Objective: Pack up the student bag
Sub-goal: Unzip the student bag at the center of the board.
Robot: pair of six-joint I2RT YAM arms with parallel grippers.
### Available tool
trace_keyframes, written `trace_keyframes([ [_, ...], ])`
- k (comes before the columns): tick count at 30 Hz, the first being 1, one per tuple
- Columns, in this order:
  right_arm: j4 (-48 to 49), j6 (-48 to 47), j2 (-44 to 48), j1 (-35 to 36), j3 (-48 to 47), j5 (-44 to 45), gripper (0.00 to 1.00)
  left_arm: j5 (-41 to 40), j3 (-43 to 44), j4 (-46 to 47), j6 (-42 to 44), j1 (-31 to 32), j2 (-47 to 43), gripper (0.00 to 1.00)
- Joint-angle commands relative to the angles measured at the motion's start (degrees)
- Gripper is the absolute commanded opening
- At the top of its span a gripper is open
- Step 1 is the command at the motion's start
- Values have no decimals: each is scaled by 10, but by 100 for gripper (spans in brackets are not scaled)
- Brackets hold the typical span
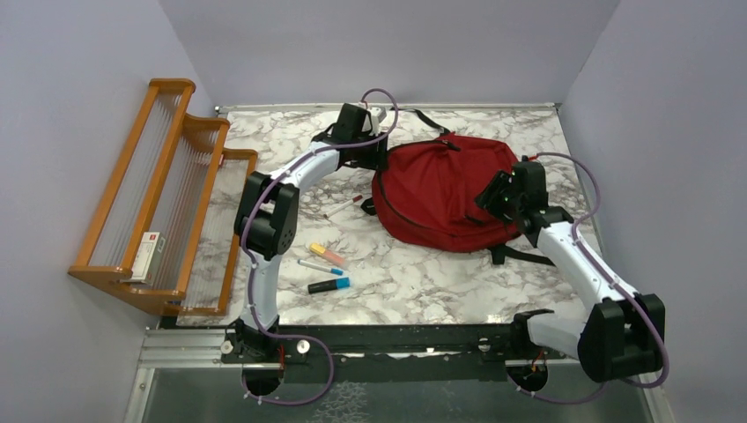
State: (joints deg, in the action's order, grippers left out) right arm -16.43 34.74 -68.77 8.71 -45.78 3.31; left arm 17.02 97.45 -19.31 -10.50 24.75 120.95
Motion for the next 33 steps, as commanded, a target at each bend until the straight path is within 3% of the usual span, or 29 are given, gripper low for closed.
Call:
trace_keyframes([
  [1, -48, 15, 52, 1, 25, -55, 54, -49, -32, 17, 8, 1, -67, 59],
  [5, -100, 31, 68, 1, 14, -46, 55, -74, -57, 34, 8, 7, -109, 64],
  [10, -134, 141, 83, 1, 27, -56, 55, -87, -81, 48, 17, 27, -144, 65],
  [22, -58, 423, 167, 1, 142, 5, 49, -53, -104, 79, 22, 53, -150, 65],
  [33, 38, 495, 118, 1, 169, -18, 45, -46, -103, 80, 22, 61, -139, 65],
])
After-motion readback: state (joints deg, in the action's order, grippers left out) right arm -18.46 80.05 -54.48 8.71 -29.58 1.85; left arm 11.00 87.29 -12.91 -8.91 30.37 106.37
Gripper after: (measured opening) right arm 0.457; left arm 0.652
